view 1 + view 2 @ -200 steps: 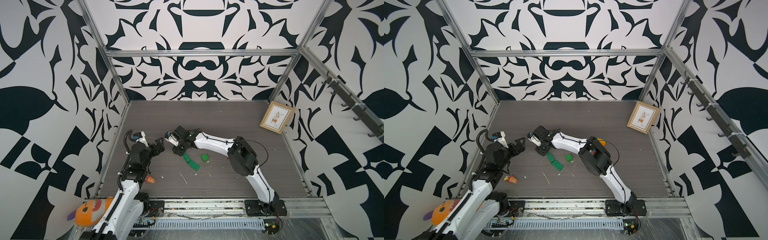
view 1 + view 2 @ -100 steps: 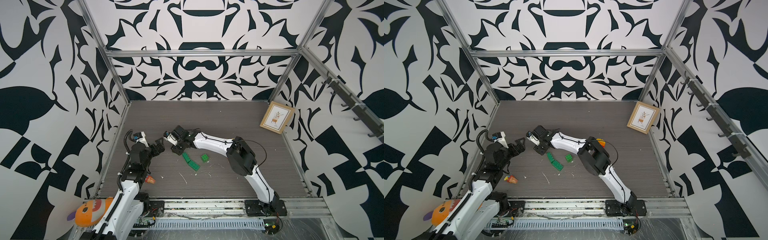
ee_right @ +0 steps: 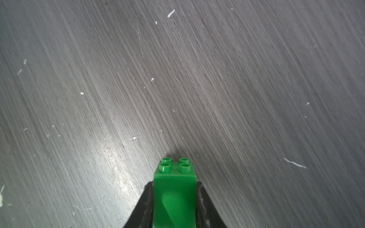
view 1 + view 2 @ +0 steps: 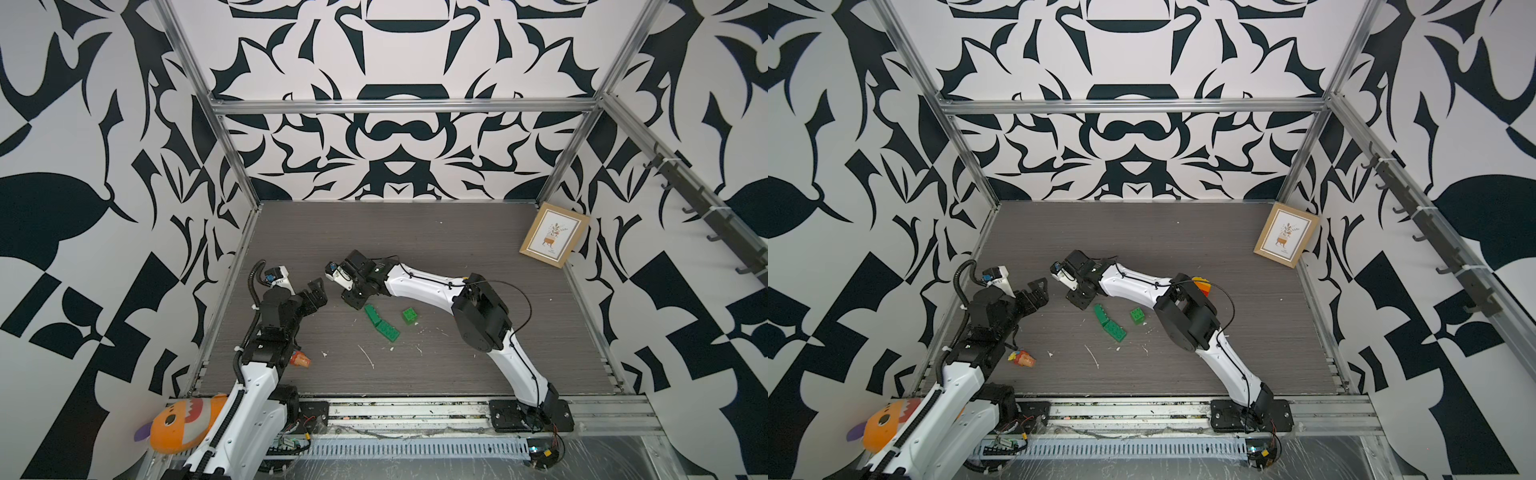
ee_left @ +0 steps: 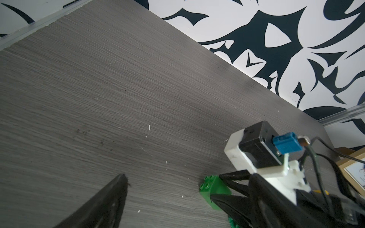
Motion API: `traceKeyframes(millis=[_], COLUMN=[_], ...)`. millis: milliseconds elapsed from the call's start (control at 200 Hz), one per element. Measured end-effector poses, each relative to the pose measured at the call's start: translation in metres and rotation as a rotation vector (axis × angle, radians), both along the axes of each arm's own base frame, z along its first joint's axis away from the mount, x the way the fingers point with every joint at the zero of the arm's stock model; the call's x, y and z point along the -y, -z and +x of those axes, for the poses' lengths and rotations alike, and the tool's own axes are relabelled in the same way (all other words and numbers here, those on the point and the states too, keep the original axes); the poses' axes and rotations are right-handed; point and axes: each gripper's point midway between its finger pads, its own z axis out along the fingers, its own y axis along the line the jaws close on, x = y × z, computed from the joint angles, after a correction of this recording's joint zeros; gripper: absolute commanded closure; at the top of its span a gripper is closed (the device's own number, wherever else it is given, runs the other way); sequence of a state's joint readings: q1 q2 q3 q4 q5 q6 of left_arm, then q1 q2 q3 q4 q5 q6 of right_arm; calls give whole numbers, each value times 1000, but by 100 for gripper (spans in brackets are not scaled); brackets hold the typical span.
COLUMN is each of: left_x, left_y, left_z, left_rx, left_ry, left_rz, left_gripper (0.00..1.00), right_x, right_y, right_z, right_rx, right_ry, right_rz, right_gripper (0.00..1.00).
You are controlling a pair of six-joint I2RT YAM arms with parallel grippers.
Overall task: Assemble an ice cream with lego
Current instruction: Pick up the lego brick from the center of the board.
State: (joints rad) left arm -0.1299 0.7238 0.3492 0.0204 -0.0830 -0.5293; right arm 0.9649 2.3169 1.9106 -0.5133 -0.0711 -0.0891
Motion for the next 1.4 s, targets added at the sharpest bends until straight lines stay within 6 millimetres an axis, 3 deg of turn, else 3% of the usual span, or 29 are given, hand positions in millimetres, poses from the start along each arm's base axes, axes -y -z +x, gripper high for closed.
traceKeyframes(millis=[225, 500, 650, 935, 1080, 1185, 1305, 1400], left_x=[0, 0, 0, 4, 13, 26, 46, 59], left_y=[2, 2, 1, -1, 0, -4, -16, -17], left_z=[0, 0, 0, -1, 0, 3, 7, 8], left_rx=[-7, -6, -4, 1, -3, 17, 77, 95], left_ry=[2, 2, 2, 22, 69, 141, 252, 317], left_rz=[3, 3, 3, -7, -28, -53, -87, -103], left_gripper=[1, 1, 1, 1, 1, 1, 1, 1], right_x=[1, 0, 0, 4, 38, 78, 136, 172], right_y=[1, 6, 20, 18, -2, -46, -104, -114], right_z=[-1, 0, 1, 5, -1, -12, -29, -37], right_rx=[-1, -5, -15, 24, 87, 182, 358, 431], right_ry=[-4, -4, -8, 16, 79, 157, 272, 359], right_rz=[-8, -16, -35, -24, 4, 110, 306, 404], right_gripper=[50, 57, 67, 85, 88, 90, 88, 88])
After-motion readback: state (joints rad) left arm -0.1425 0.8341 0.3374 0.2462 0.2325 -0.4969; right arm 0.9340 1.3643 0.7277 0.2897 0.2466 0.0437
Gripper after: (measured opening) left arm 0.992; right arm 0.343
